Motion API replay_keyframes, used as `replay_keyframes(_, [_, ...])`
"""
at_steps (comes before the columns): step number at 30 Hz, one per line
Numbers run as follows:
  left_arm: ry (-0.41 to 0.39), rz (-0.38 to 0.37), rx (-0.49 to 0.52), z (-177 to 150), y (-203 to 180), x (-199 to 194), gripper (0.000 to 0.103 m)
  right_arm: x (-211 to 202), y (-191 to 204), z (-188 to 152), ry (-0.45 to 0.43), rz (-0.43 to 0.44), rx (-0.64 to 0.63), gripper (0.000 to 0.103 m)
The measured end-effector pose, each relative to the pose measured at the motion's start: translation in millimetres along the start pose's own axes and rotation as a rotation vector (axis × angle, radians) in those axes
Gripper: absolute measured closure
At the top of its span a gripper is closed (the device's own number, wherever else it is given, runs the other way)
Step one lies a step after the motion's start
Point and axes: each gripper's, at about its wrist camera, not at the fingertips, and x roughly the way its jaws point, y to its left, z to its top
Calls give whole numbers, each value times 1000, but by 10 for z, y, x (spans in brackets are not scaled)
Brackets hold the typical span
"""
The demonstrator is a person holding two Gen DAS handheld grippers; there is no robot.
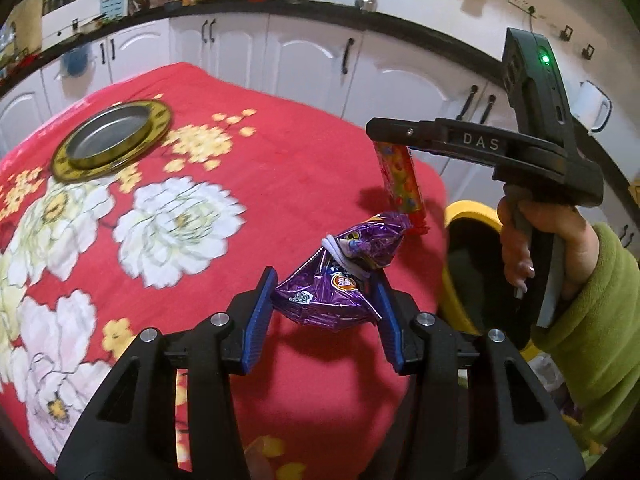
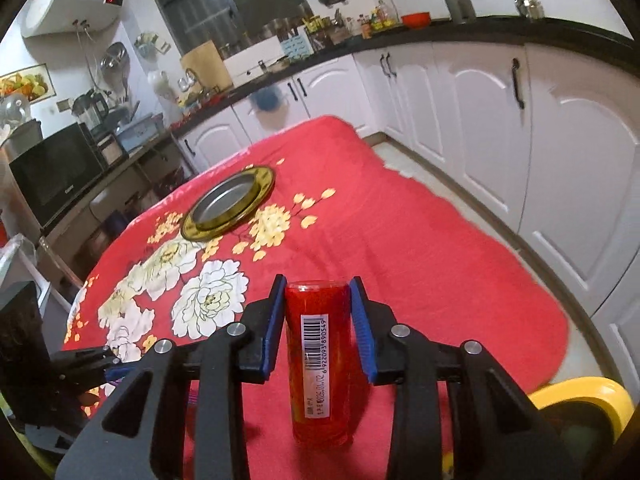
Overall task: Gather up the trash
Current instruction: 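Lift the purple wrapper and red tube and carry them over the bin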
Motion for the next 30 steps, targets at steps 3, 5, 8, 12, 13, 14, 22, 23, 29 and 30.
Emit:
replay_keyframes(3, [-10,-27,8,58,-156,30,64,-175,-75,0,-24,-11,6,72])
replay_keyframes(5, [-19,-46,17,97,-266,38,64,-346,-149,-18,-48,-20,17,72])
replay_keyframes(8, [-30,-76,35,145,-444,50,64,-551,-229,-50,-75,-32,29,72])
replay_keyframes(12, [-41,-111,66,192,-682,52,64,-856,-367,-106,-111,-59,50,72])
replay_keyframes(13, [-43,-120,74,202,-740,57,64,-916,-393,-116,-118,-64,53,72])
replay_keyframes(14, [-45,-128,82,206,-796,59,64,-992,-424,-132,-128,-72,57,72])
replay_keyframes(22, [-36,-180,142,181,-1220,113,64,-1423,-604,-291,-172,-130,80,72])
replay_keyframes(23, [-35,-187,151,175,-1271,115,64,-1450,-615,-308,-175,-135,82,72])
replay_keyframes(29, [-23,-209,190,150,-1485,151,64,-1661,-738,-437,-195,-169,101,72])
replay_keyframes(30, [-20,-212,199,143,-1525,160,64,-1698,-765,-462,-201,-174,109,72])
